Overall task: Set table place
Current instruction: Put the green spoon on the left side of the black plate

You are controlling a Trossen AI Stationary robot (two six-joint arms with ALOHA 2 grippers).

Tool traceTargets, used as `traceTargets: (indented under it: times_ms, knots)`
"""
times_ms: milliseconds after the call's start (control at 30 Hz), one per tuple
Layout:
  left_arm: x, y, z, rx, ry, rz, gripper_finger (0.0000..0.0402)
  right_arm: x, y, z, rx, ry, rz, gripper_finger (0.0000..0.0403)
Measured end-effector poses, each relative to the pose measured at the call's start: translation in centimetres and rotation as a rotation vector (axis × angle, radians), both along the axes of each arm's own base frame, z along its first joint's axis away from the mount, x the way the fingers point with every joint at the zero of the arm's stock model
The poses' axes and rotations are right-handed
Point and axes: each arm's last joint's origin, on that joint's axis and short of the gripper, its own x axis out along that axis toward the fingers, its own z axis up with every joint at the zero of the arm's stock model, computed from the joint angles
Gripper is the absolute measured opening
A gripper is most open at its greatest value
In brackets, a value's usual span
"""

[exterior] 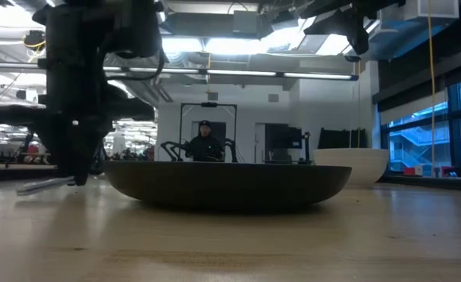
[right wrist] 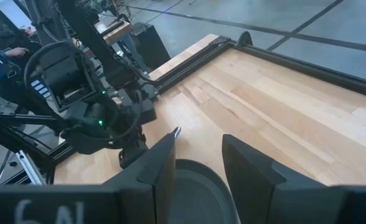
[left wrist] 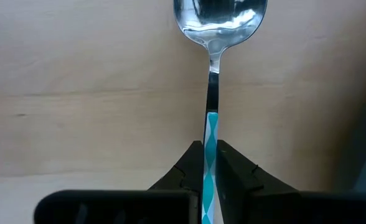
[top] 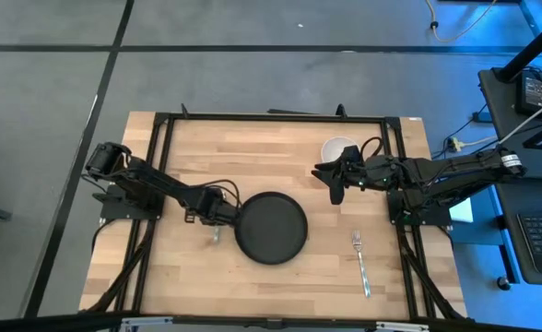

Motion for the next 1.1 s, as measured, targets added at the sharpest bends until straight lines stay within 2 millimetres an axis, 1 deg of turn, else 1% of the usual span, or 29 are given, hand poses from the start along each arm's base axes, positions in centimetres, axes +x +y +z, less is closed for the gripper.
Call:
traceTargets:
  times_ms: [233, 433, 800, 1100]
  knots:
    - [0.0, -0.1, -0.3, -0.018, -0.019, 0.025, 0.0021, 0.0, 0.0, 0.0, 0.005, -0.002, -0.002, 0.0135]
    - [0.2, -0.8, -0.2, -0.035, -0.06, 0.015, 0.0022, 0.0, 0.0, 0.0, 0.006, -0.002, -0.002, 0.0135]
    - [-0.3, -2.3, -0.2, -0.049, -0.06, 0.045, 0.0022, 0.0, 0.0, 0.0, 0.005, -0.002, -0.002, 0.0135]
    - [-0.3, -2.6, -0.3, -0.043, -0.062, 0.051, 0.0023, 0.0, 0.0, 0.0, 0.005, -0.002, -0.002, 0.0135]
